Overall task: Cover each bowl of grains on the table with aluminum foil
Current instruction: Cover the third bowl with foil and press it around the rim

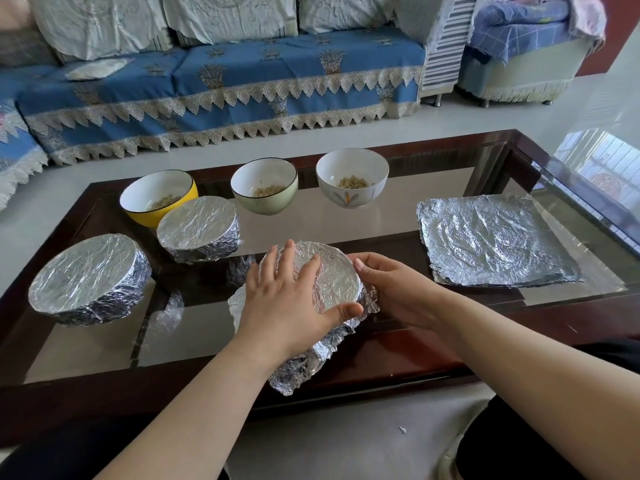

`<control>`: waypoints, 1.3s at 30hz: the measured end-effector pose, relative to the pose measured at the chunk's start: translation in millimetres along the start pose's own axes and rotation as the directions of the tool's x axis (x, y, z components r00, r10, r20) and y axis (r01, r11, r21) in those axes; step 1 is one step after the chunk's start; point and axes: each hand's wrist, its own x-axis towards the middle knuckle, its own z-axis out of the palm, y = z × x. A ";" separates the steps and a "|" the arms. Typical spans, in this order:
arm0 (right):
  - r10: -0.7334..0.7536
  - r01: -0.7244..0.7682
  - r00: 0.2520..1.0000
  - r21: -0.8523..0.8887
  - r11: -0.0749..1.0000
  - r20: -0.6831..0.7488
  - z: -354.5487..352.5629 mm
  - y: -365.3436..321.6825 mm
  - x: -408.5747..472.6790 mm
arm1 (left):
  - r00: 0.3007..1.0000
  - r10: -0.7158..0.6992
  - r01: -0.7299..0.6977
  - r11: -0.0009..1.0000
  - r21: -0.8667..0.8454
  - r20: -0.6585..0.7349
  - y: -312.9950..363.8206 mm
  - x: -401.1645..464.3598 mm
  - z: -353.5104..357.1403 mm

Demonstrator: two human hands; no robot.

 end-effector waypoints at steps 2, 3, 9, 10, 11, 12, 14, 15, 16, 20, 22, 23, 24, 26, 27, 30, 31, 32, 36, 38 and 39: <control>-0.007 0.008 1.000 0.020 1.000 -0.017 1.6 1.1 1.8 | 1.000 -0.003 0.003 1.000 0.001 -0.001 0.1 0.1 0.0; -0.013 0.013 1.000 0.030 0.999 -0.019 2.6 2.1 2.8 | 1.000 -0.004 0.004 1.000 0.001 -0.002 0.1 0.4 0.1; 0.025 -0.028 0.999 0.090 0.996 0.041 0.6 -1.7 4.6 | 1.000 -0.009 0.009 1.000 0.009 -0.002 0.5 0.9 0.4; 0.036 -0.040 0.998 0.086 0.996 0.048 -1.3 -2.6 5.7 | 1.000 -0.010 0.010 1.000 0.008 -0.001 0.6 0.7 0.2; 0.049 -0.053 0.997 0.075 0.996 0.057 -2.8 -3.4 6.8 | 1.000 -0.009 0.009 1.000 0.007 -0.001 0.6 0.6 -0.1; 0.058 -0.061 0.996 0.062 0.996 0.064 -4.9 -3.3 8.5 | 1.000 -0.008 0.008 1.000 0.006 0.000 0.7 0.2 -0.4; 0.074 -0.079 0.994 0.051 0.996 0.083 -8.5 -4.1 11.3 | 1.000 -0.009 0.009 1.000 0.005 0.002 0.8 0.0 -0.6; 0.084 -0.090 0.991 0.060 0.994 0.102 -10.2 -5.0 12.3 | 1.000 -0.010 0.010 1.000 0.007 0.001 0.9 0.3 -0.6; 0.092 -0.101 0.988 0.073 0.992 0.122 -12.2 -5.6 13.6 | 1.000 -0.010 0.010 1.000 0.008 0.001 0.8 0.5 -0.5; 0.100 -0.121 0.983 0.137 0.983 0.156 -13.7 -8.6 16.6 | 1.000 -0.012 0.012 1.000 0.008 0.004 0.1 0.8 0.3; 0.107 -0.122 0.987 0.132 0.984 0.118 -13.2 -6.4 18.6 | 1.000 -0.010 0.010 1.000 0.011 -0.001 -0.1 0.6 0.4; 0.110 -0.120 0.990 0.119 0.986 0.090 -12.7 -5.0 19.1 | 1.000 -0.008 0.008 1.000 0.011 -0.004 0.1 0.9 0.6; 0.110 -0.116 0.992 0.107 0.987 0.062 -12.3 -3.3 19.5 | 1.000 -0.007 0.007 1.000 0.010 -0.007 0.2 1.4 0.7; 0.106 -0.107 0.994 0.112 0.988 0.012 -11.5 0.3 20.4 | 1.000 -0.005 0.006 1.000 0.010 -0.008 0.1 2.1 0.8; 0.101 -0.099 0.995 0.126 0.987 -0.009 -10.2 1.8 20.5 | 1.000 -0.006 0.006 1.000 0.013 -0.008 0.1 2.2 0.8; 0.063 -0.054 0.995 0.116 0.992 -0.075 -4.4 6.5 20.1 | 1.000 -0.006 0.006 1.000 0.018 -0.005 -0.6 2.0 1.2; 0.047 -0.038 0.993 0.081 0.996 -0.108 -1.9 8.2 19.9 | 1.000 -0.005 0.005 1.000 0.018 -0.003 -0.7 1.8 1.1; 0.031 -0.027 0.989 0.029 0.999 -0.147 0.4 9.8 19.7 | 1.000 -0.006 0.006 1.000 0.019 -0.003 -0.8 1.5 1.2; -0.082 0.000 0.944 -0.249 0.968 -0.320 7.9 16.1 21.9 | 1.000 -0.010 0.010 1.000 0.015 -0.003 -0.4 1.6 0.8; -0.137 0.000 0.926 -0.366 0.931 -0.351 11.4 15.4 22.1 | 1.000 -0.011 0.011 1.000 0.013 -0.002 0.2 1.1 0.6; -0.145 -0.006 0.925 -0.393 0.920 -0.352 12.9 14.4 21.7 | 1.000 -0.010 0.010 1.000 0.011 -0.002 0.3 1.0 0.4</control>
